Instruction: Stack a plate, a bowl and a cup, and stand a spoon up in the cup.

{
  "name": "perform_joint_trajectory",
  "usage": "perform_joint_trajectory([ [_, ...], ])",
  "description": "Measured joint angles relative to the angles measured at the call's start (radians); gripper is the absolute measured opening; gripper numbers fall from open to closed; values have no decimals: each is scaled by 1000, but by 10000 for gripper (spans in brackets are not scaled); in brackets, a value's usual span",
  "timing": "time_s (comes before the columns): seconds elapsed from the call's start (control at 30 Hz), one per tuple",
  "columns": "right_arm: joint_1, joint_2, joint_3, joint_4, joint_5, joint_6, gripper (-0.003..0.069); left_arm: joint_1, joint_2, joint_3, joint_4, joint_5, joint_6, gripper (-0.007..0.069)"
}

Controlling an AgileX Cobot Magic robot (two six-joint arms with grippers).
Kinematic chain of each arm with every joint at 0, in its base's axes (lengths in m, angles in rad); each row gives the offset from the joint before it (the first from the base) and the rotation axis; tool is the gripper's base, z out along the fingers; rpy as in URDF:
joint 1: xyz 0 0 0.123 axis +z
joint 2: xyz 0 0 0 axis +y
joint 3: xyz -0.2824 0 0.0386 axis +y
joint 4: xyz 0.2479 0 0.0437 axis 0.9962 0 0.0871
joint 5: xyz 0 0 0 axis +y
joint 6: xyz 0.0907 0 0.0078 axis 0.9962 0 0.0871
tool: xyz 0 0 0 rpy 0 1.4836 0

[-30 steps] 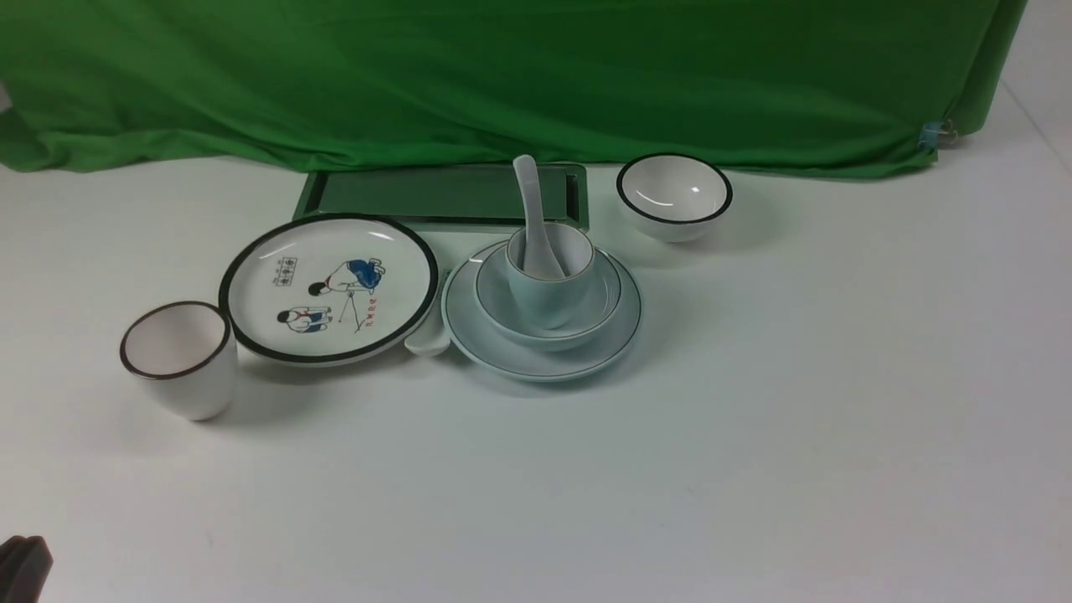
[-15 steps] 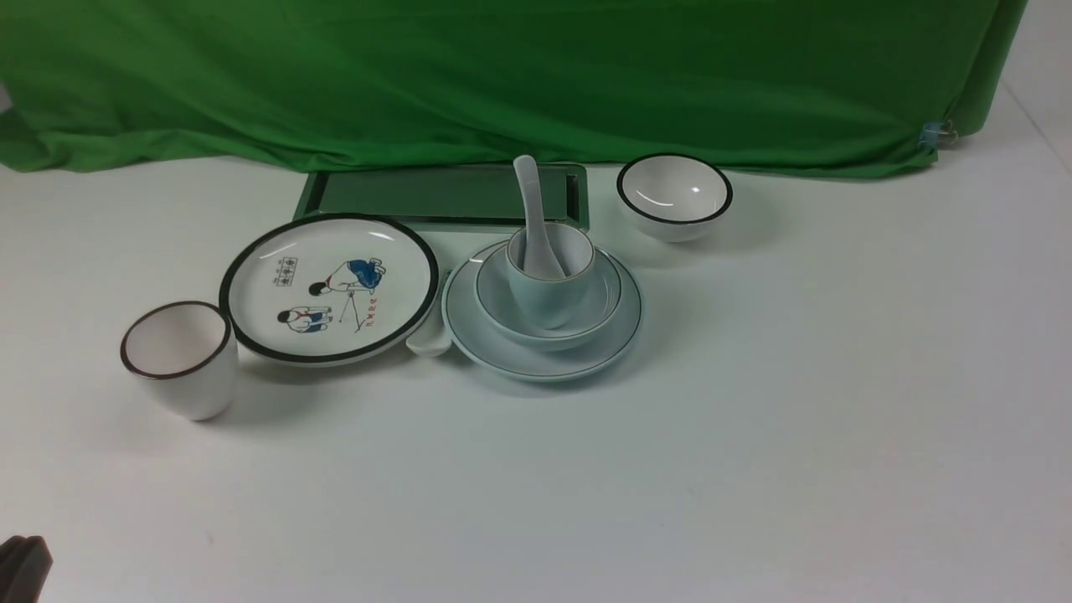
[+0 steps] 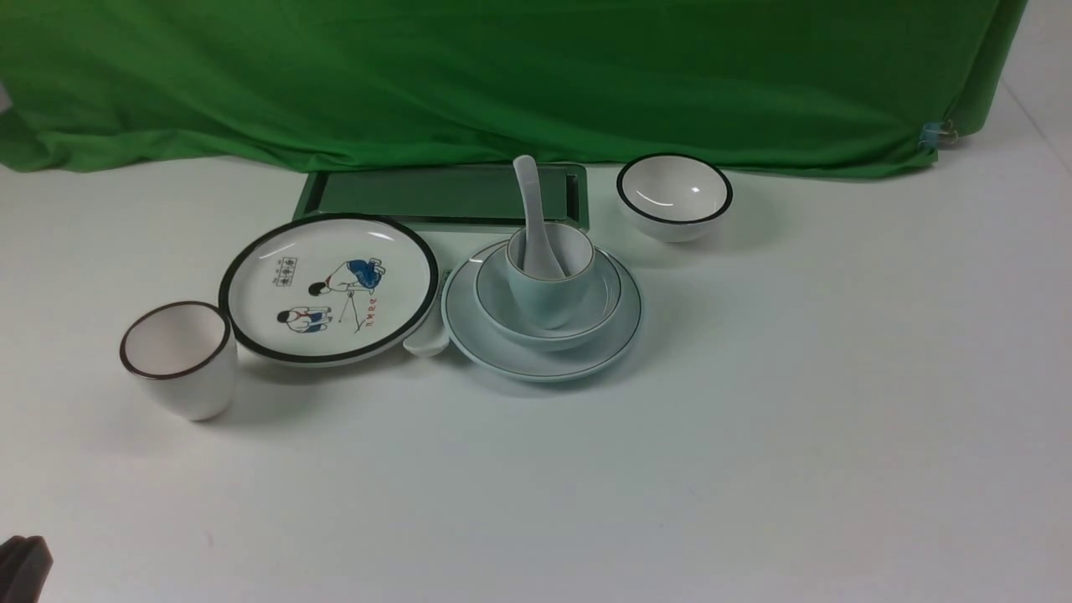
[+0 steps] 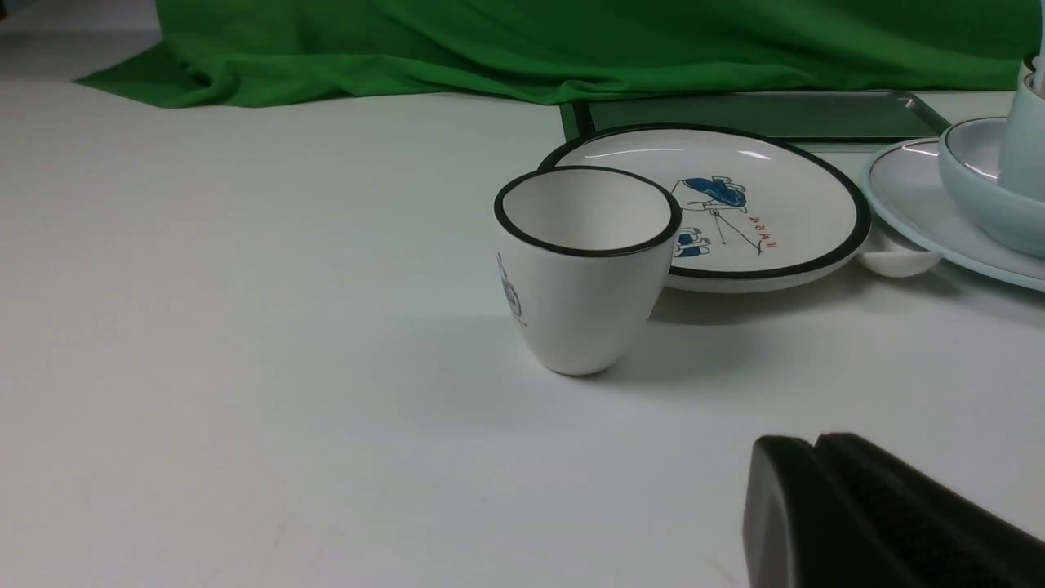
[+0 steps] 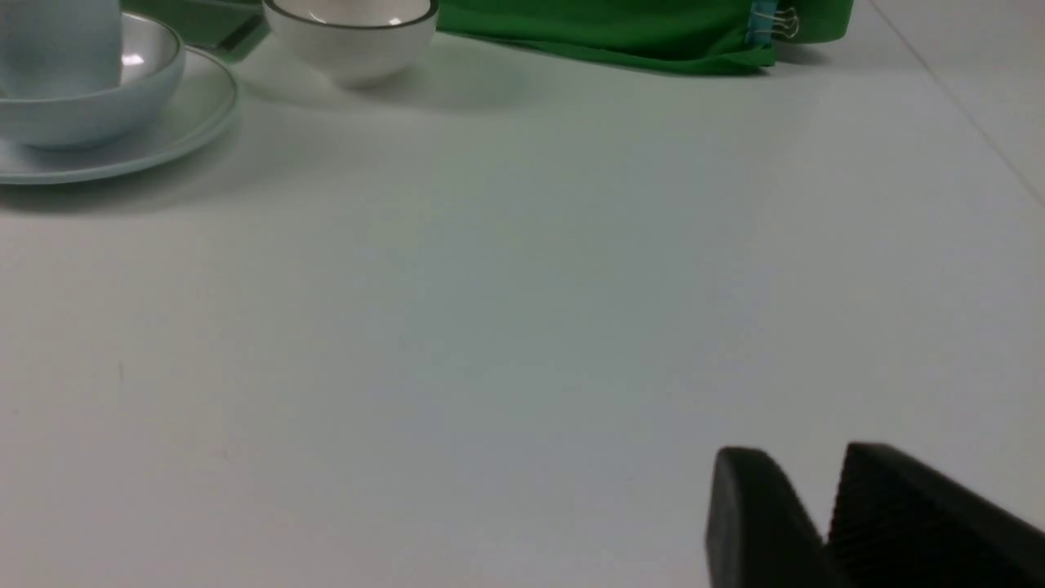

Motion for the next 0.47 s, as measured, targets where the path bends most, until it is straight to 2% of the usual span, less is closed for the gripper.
perform_joint_trajectory([
  [0.47, 0, 0, 0, 0, 0, 0, 221, 0, 0, 0, 0, 0, -2, -29],
])
